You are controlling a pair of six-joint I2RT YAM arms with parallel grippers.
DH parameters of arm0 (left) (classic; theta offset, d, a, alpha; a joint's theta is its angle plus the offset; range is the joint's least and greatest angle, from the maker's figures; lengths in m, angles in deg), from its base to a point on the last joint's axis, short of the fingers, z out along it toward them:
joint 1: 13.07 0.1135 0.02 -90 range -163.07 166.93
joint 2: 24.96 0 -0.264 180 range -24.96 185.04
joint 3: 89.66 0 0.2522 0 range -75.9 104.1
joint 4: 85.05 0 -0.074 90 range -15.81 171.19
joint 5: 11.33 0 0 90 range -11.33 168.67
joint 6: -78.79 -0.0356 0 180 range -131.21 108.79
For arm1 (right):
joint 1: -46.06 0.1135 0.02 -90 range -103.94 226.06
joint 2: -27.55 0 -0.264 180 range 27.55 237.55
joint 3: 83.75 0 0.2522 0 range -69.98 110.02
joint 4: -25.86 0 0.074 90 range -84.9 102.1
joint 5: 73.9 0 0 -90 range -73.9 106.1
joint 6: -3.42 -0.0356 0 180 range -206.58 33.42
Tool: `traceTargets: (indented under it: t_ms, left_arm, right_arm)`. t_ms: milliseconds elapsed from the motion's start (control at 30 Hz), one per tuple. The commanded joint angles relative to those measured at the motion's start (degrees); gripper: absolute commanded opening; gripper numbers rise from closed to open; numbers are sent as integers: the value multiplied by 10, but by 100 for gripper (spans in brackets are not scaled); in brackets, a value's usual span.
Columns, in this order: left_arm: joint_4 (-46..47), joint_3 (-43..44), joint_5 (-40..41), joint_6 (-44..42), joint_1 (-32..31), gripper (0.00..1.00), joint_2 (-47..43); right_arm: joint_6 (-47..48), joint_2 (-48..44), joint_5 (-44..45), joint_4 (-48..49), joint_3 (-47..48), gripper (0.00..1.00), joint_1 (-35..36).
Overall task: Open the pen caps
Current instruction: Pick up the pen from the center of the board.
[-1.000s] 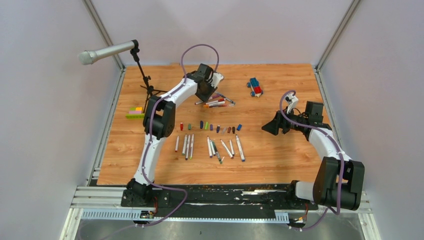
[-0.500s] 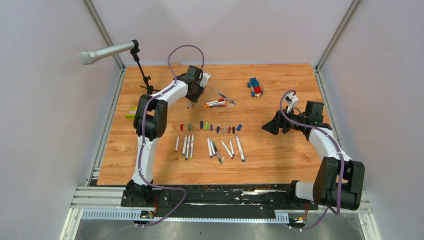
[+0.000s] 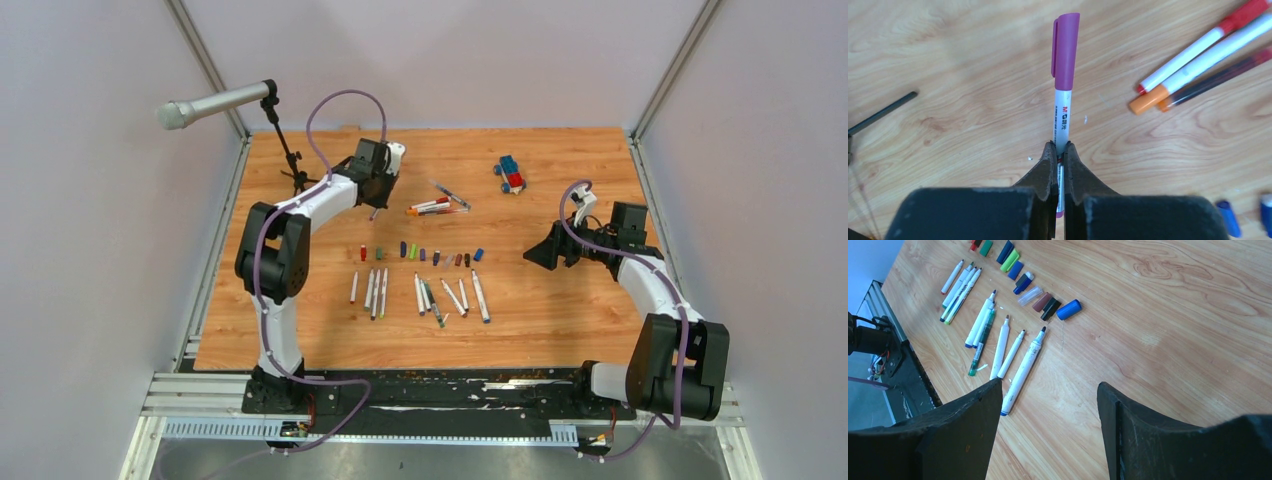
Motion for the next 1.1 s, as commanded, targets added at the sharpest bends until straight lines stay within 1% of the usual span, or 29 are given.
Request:
traceTargets:
  t_ms: [0, 100, 167, 233, 300, 400, 467, 567, 633, 733, 767, 867, 933, 1067]
  left_arm:
    - [84, -29, -38, 49, 2, 0, -84]
    - [112, -58, -89, 82, 2, 0, -123]
    - [150, -91, -146, 127, 2, 0, -150]
    - [224, -145, -214, 184, 2, 0, -187]
    - [331, -215, -264, 257, -3, 0, -225]
    - [450, -298, -283, 348, -24, 0, -270]
    - [509, -348, -274, 391, -49, 0, -294]
    - [586, -389, -248, 446, -98, 0, -313]
    - [629, -405, -224, 474, -134, 0, -319]
    - [670, -418, -179, 505, -178, 0, -321]
    - [681, -420, -162, 514, -192, 0, -320]
    - [694, -418, -120, 517, -229, 0, -317]
    - [701, -416, -94, 519, -249, 0, -315]
    - [710, -411, -61, 526, -279, 0, -303]
  right_arm:
    - [14, -7, -32, 1, 19, 69, -3]
    - [16, -8, -63, 2, 18, 69, -2]
    - [19, -10, -88, 3, 15, 69, -1]
    - [20, -13, -111, 7, 13, 69, 4]
    - [21, -17, -128, 13, 9, 69, 11]
    - [16, -25, -150, 23, 3, 69, 24]
    - [2, -29, -166, 37, -2, 69, 35]
    - [-42, -33, -187, 84, -13, 69, 52]
    - [-93, -37, -200, 132, -25, 69, 60]
    - [-201, -42, -216, 225, -41, 69, 71]
    - [-233, -44, -205, 238, -44, 69, 80]
    - [-266, -48, -167, 246, -45, 68, 92]
    - [-304, -48, -159, 267, -49, 67, 110]
    - [-361, -51, -150, 302, -55, 66, 118]
